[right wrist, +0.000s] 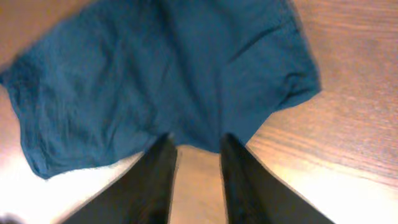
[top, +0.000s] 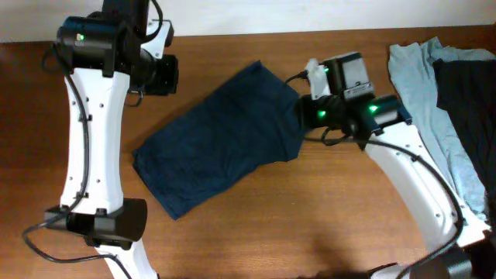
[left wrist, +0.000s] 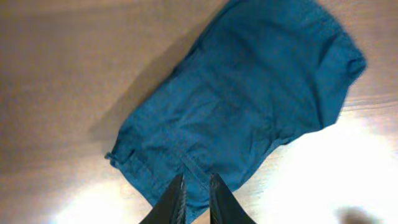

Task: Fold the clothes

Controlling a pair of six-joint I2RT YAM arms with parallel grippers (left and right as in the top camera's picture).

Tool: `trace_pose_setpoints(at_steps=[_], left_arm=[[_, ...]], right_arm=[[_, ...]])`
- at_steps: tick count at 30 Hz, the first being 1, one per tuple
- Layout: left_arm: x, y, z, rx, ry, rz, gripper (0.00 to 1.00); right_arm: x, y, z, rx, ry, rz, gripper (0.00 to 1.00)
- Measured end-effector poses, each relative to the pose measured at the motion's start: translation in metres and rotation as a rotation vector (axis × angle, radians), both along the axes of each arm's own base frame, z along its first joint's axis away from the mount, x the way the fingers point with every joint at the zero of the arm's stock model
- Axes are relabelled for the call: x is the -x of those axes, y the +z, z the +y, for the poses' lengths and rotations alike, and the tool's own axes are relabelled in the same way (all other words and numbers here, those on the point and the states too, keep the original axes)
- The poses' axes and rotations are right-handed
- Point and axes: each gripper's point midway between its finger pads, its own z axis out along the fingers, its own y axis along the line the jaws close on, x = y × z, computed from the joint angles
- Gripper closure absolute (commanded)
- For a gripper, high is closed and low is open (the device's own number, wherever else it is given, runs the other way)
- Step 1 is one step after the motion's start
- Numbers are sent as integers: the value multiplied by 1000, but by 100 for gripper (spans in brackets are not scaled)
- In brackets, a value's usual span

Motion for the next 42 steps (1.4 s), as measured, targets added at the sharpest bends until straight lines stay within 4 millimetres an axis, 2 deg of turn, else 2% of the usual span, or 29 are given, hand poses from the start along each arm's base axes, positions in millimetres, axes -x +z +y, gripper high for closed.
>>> trace_pose_setpoints(at_steps=[3,5,8,10,13,14,16,17,18,20,23,25,26,27,29,31,34,35,38,39,42], left_arm=[[4,-31,3,-8,22,98,91],[8,-70,1,-8,33,203,94],[18,-115,-2,4,46,312,94],[29,-154,-3,7,62,388,94],[52,-201,-1,3,91,490,94],[56,-210,-1,2,94,504,93],[73,-245,2,-6,107,547,92],[75,-250,3,-11,109,549,90],[79,-262,6,-23,113,550,87],[80,-271,10,-45,122,540,82],[65,-280,19,-94,135,459,68],[45,-282,23,-108,145,376,63],[37,-282,24,-109,150,343,62],[17,-281,28,-103,166,263,61],[-7,-278,36,-88,186,173,59],[-17,-275,46,-77,207,140,60],[-16,-265,62,-56,233,170,60],[-16,-256,69,-48,248,187,60],[-16,-233,74,-16,260,203,59],[-20,-222,71,12,254,183,58],[-26,-197,54,64,218,125,57]], right_arm=[[-23,-22,-21,-16,-81,36,91],[-42,-57,-27,-42,-107,93,92],[-56,-103,-22,-80,-98,167,95],[-63,-130,-13,-108,-75,203,95],[-67,-168,-7,-129,-61,251,96],[-67,-174,-8,-124,-63,260,96],[-57,-198,-22,-45,-106,328,96],[-53,-202,-25,-28,-115,347,96],[-47,-204,-36,34,-144,375,96],[-37,-205,-48,107,-174,415,96],[-8,-206,-70,215,-269,531,96],[4,-206,-79,250,-325,582,96],[18,-206,-84,277,-367,636,96],[27,-206,-88,296,-392,675,96],[50,-205,-92,326,-430,765,96],[68,-205,-90,340,-438,828,96],[68,-199,-81,328,-409,801,96],[61,-188,-73,303,-367,744,96],[32,-144,-47,190,-230,532,96],[23,-122,-38,152,-187,443,96],[6,-83,-24,87,-122,282,96]])
